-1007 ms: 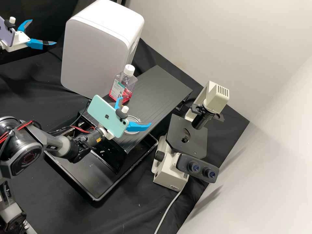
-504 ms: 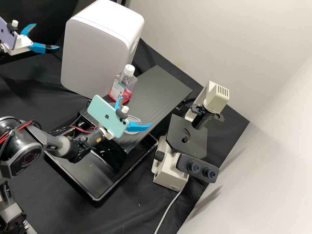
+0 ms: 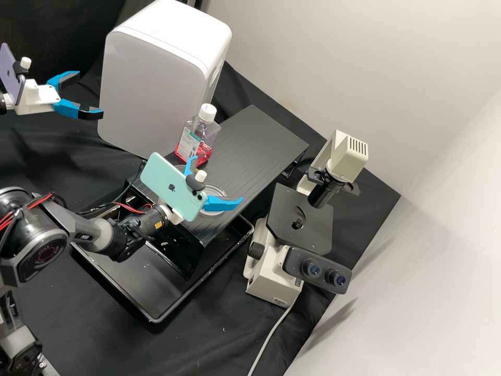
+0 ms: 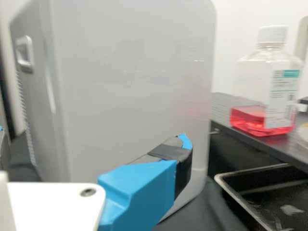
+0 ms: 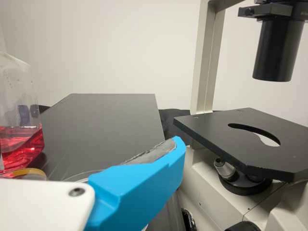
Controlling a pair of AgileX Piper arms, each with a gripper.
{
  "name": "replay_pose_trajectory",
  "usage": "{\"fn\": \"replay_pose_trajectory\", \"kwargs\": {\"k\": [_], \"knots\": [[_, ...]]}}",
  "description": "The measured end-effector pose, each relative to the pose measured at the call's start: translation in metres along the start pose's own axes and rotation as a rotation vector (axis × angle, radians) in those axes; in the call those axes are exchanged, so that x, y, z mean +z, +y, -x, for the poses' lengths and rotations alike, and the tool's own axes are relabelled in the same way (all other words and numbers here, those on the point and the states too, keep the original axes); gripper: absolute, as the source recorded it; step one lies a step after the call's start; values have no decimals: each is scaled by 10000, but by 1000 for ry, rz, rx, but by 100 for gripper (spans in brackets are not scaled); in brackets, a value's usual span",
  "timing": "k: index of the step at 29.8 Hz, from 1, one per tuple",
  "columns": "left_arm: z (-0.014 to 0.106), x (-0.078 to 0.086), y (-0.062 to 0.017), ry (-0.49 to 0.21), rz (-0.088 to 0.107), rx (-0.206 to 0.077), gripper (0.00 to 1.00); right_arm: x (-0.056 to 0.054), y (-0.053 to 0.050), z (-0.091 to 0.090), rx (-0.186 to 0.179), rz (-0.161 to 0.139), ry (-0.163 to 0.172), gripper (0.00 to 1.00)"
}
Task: Place the lid on the petri dish
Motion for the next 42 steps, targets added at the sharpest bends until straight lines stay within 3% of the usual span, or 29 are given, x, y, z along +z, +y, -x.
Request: {"fn": "replay_pose_trajectory", "kwargs": {"k": [3, 6, 12, 22, 33, 42], "knots": [[30, 40, -98, -28, 7, -3, 100, 0, 0, 0, 0, 0, 0, 100], [67, 96, -178, -69, 6, -24, 100, 0, 0, 0, 0, 0, 0, 100], [156, 203, -292, -137, -8, -82, 100, 0, 0, 0, 0, 0, 0, 100], [264, 404, -520, -213, -2, -180, 100, 0, 0, 0, 0, 0, 0, 100], [350, 584, -693, -287, -8, -254, 100, 0, 0, 0, 0, 0, 0, 100], [382, 643, -752, -313, -12, -280, 100, 0, 0, 0, 0, 0, 0, 100]]}}
